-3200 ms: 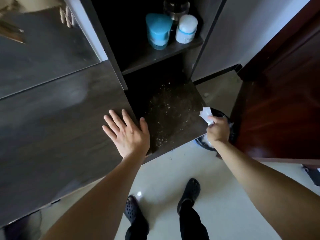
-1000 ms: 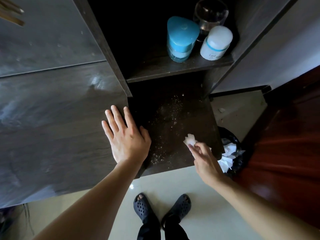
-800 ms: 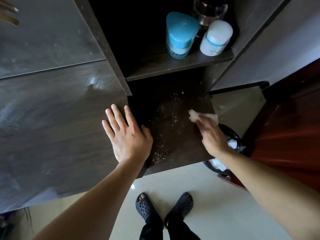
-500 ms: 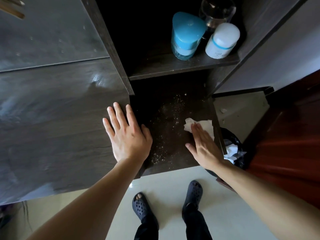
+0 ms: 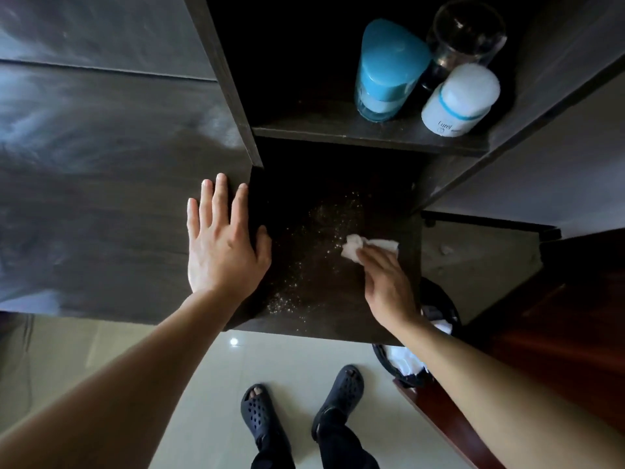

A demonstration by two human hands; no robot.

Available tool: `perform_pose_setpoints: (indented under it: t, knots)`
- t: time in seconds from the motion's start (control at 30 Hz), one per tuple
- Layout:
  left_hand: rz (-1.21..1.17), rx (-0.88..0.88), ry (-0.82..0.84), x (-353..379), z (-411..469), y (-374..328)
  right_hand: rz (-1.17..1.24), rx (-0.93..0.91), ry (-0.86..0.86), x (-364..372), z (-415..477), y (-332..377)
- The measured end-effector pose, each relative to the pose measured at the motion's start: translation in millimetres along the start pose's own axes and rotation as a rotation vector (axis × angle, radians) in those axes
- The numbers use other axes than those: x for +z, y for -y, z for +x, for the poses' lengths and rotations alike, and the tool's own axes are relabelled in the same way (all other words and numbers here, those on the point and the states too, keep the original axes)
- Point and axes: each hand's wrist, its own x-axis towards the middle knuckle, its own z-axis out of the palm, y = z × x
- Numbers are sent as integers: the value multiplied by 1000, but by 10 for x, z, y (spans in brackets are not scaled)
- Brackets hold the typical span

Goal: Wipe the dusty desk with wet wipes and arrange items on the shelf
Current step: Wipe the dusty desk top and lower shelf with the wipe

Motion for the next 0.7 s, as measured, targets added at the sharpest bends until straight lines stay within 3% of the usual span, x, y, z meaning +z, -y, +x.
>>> perform_pose_setpoints:
  t: [0.07, 0.2, 0.27, 0.33, 0.37, 0.57, 0.63, 0.7]
  knots:
    - [-9, -7, -7, 1, -11, -6, 31, -61, -4, -87, 30, -40]
    - [-25, -14, -40, 26, -10, 14, 35, 27, -81, -175, 1027, -81]
    - [-28, -16, -53, 40, -15, 23, 61, 206, -201, -170, 1641, -174]
    - [-37, -10, -68, 53, -12, 22, 151, 580, -253, -150, 1989, -237]
    - [-40, -9, -73, 61, -9, 26, 119, 600, -212, -94, 2007, -226]
    - [-21, -15, -42, 38, -10, 41, 55, -180, 115, 157, 401, 50]
    - [-21, -12, -39, 28, -12, 34, 18, -286, 230, 111, 310, -30]
    - [-25, -10, -47, 27, -8, 33, -32, -239, 193, 63, 693, -155]
